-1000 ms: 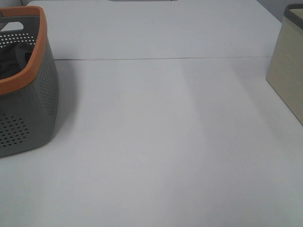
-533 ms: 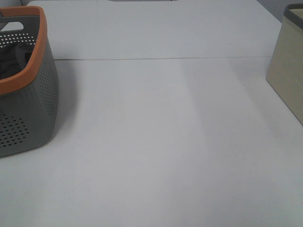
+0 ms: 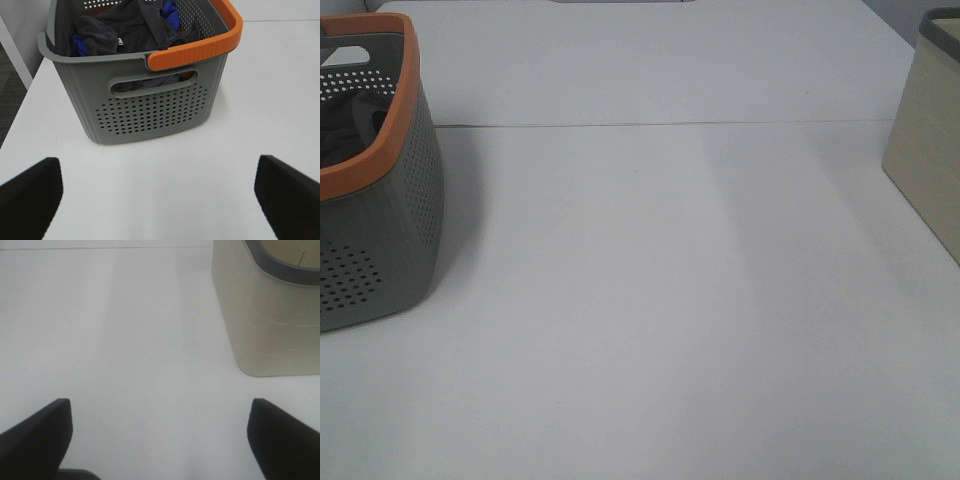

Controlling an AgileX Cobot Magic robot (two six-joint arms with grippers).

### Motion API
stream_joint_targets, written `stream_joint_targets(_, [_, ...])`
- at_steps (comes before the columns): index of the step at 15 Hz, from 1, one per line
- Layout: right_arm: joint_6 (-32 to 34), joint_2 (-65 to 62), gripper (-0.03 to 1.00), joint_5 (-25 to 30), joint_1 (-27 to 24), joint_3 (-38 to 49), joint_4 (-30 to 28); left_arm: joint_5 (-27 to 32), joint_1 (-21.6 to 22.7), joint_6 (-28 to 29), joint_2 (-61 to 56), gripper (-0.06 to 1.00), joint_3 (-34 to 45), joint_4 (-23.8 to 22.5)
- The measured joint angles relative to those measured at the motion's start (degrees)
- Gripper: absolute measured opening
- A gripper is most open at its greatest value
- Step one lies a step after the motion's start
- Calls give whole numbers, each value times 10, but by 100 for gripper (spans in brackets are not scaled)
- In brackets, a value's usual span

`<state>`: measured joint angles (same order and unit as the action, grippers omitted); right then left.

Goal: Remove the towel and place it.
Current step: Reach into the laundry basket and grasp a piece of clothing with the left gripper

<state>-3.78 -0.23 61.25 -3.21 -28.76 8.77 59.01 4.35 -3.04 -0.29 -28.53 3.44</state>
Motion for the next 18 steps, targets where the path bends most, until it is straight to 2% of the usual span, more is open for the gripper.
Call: stream_joint_targets(18, [0, 0, 85, 0, 0, 0, 0, 0, 0, 0, 0, 98, -1, 7])
